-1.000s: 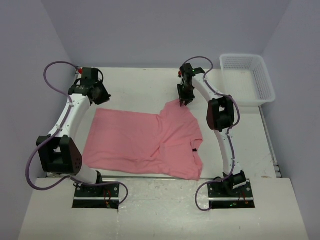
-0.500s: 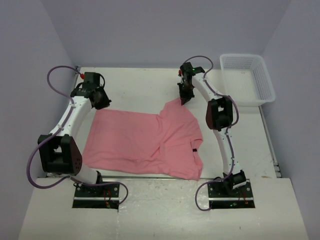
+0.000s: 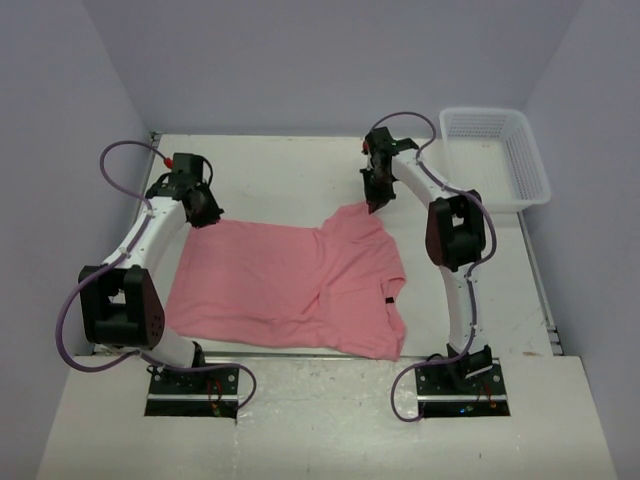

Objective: Fold and stack the t-shirts
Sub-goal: Grap the side of the flattened tshirt furthest away from the robot with both arms

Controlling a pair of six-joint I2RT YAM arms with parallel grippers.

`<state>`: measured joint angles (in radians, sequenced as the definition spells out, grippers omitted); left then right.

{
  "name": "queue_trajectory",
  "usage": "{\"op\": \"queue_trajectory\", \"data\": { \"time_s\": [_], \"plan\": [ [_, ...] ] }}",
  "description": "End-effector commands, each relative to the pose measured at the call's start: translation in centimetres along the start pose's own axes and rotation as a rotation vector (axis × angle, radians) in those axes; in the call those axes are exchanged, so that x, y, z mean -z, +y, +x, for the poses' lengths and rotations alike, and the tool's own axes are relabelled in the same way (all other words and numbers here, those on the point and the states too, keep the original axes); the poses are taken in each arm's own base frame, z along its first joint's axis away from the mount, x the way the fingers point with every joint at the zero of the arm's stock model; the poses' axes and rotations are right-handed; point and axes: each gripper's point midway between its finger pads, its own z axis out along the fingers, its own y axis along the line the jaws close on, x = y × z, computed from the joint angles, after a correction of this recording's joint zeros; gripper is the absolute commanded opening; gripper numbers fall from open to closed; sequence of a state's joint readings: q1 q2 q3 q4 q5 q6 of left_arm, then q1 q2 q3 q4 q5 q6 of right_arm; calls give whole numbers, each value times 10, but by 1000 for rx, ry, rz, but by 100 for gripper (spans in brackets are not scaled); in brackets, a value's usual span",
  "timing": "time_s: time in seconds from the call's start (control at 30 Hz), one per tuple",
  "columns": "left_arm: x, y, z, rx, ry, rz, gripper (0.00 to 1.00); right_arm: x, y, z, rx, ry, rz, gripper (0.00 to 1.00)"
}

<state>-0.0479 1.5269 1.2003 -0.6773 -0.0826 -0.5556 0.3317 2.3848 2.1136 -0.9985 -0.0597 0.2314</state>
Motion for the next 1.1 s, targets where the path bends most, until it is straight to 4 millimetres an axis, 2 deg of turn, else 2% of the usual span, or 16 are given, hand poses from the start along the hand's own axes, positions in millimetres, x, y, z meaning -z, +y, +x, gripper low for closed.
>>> {"op": "queue_trajectory", "data": {
  "time_s": [0.0,0.17,0.2,0.23,0.3,0.33,0.4,0.47,0.5,0.63,0.7,0.83,0.9,0.93,1.07],
  "plan": [
    [0,-1,-12,-5,-45,7,7,52,20,-8,40,-141,-26,0],
    [-1,-3,-11,-2,-42,19,7,58,43,25,74,-110,-49,0],
    [-2,-3,-11,-2,-39,21,7,54,47,36,83,-86,-54,0],
    [-2,-4,-11,-2,-40,23,7,59,59,43,108,-87,-65,0],
    [-1,-4,-12,-3,-43,23,7,54,63,62,114,-51,-53,0],
    [-1,-4,-12,-5,-43,21,7,58,73,70,110,-51,-63,0],
    [-1,-4,-12,-6,-45,22,7,54,75,87,103,-30,-57,0],
    [-2,-3,-12,-8,-44,20,7,60,84,98,100,-34,-68,0],
    [-3,-4,-12,-9,-43,21,7,55,83,110,100,-13,-61,0],
    [-5,-4,-10,-12,-36,21,7,56,92,132,131,-5,-54,0],
    [-6,-4,-10,-12,-33,24,7,56,90,136,138,-21,-43,0],
    [-7,-5,-8,-13,-28,29,7,59,83,135,130,-59,7,20],
    [-7,-5,-10,-18,-32,27,7,62,80,136,120,-65,25,24],
    [-7,-4,-9,-18,-32,25,7,62,79,135,117,-68,31,30],
    [-5,-6,-11,-17,-36,34,7,64,78,132,105,-87,37,41]
  ]
}}
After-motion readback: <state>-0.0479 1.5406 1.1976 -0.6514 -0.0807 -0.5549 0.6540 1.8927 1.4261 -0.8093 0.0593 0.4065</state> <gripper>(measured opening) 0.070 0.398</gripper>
